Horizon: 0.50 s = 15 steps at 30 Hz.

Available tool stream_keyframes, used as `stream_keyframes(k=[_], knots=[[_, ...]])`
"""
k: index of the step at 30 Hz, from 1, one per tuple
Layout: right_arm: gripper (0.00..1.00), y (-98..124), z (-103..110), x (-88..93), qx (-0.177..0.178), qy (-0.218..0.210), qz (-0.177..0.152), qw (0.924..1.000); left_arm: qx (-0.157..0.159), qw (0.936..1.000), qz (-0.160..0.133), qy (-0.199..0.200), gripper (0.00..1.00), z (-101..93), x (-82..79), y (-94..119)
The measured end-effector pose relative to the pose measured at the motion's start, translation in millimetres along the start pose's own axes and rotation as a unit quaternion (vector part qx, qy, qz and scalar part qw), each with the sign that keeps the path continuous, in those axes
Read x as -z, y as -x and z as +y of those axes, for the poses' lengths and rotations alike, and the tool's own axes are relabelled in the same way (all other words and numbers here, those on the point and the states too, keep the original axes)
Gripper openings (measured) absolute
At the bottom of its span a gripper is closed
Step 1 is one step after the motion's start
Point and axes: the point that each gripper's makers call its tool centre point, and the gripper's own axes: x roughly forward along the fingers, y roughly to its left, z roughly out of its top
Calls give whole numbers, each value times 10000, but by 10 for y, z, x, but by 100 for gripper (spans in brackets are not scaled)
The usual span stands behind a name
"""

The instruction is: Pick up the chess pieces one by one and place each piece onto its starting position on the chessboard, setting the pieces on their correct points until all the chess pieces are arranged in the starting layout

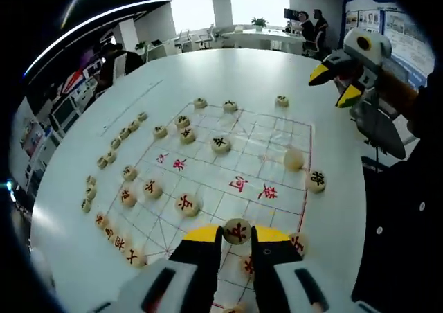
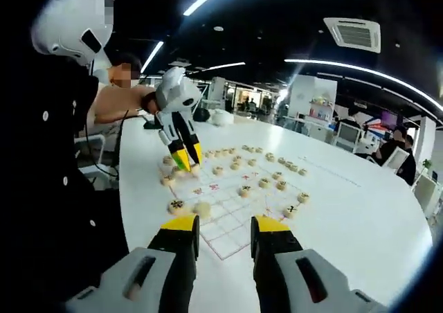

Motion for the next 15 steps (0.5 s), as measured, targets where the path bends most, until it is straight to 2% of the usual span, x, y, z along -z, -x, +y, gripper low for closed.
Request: stream_keyframes(k=[6,15], knots=[[31,48,-24,32,82,-73,7,9999,89,9998,198,36,19,19,33,-91],[31,49,-51,84,124,-118,7,9999,147,9996,239,30,19,19,21,-109]])
